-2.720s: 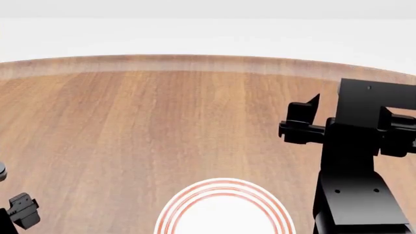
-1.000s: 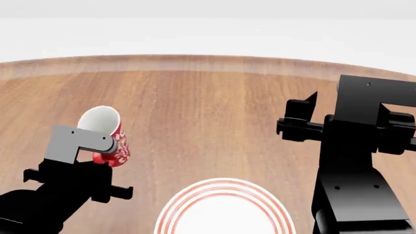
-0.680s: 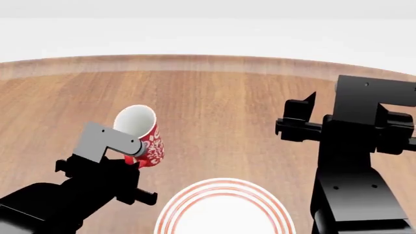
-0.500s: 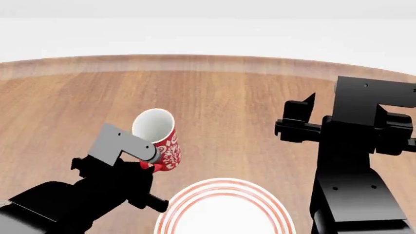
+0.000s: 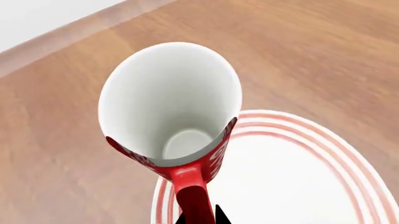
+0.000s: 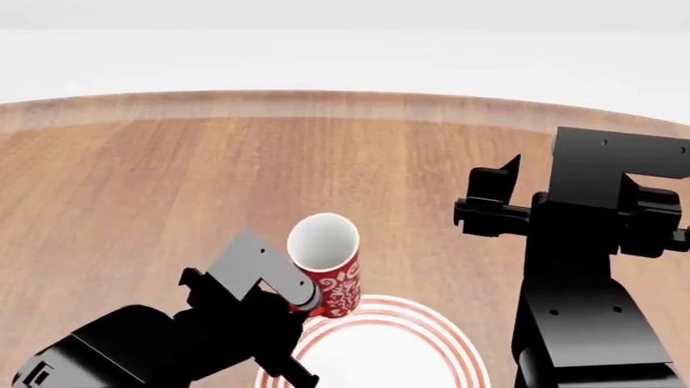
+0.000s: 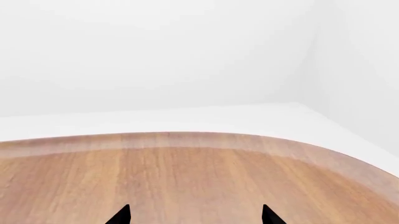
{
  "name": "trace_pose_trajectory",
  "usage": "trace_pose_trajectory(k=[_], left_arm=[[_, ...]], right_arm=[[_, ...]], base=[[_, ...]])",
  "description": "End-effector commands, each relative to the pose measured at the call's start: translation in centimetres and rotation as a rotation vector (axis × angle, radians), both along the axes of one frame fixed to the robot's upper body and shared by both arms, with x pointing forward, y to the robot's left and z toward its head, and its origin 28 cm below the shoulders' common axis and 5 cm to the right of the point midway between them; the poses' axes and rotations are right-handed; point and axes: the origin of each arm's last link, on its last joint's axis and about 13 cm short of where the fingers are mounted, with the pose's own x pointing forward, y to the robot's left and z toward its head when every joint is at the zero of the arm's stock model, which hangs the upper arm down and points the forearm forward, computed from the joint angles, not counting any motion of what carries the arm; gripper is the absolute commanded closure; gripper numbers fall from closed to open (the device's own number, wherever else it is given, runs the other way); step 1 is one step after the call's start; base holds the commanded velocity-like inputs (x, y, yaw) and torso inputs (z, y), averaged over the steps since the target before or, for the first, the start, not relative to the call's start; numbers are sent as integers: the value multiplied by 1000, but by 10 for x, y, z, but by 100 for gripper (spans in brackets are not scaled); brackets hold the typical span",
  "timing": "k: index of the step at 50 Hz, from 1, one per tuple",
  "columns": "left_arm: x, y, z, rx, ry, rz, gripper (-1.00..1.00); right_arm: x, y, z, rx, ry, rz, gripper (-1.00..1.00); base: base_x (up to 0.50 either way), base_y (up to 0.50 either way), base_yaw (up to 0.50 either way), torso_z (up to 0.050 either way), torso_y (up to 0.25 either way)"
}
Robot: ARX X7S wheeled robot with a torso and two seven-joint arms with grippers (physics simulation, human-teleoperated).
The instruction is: Pick up the red mug and put it on the plate
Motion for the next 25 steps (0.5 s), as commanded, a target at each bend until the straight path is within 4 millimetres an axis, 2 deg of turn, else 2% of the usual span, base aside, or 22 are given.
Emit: trace_pose_trajectory(k=[1,18,25], left_arm=[[7,-15,-1,23,-2,-80,100],[15,-28,-21,78,79,-136,100],[18,-29,-21,83,131,-139,100]], right_arm=[[0,0,0,3,0,0,-100],[0,-1,-5,13,6,-1,-100],[1,0,-6,15,7,3,-100]], base=[[0,0,0,0,0],[0,0,0,0,1],[0,0,0,0,0]])
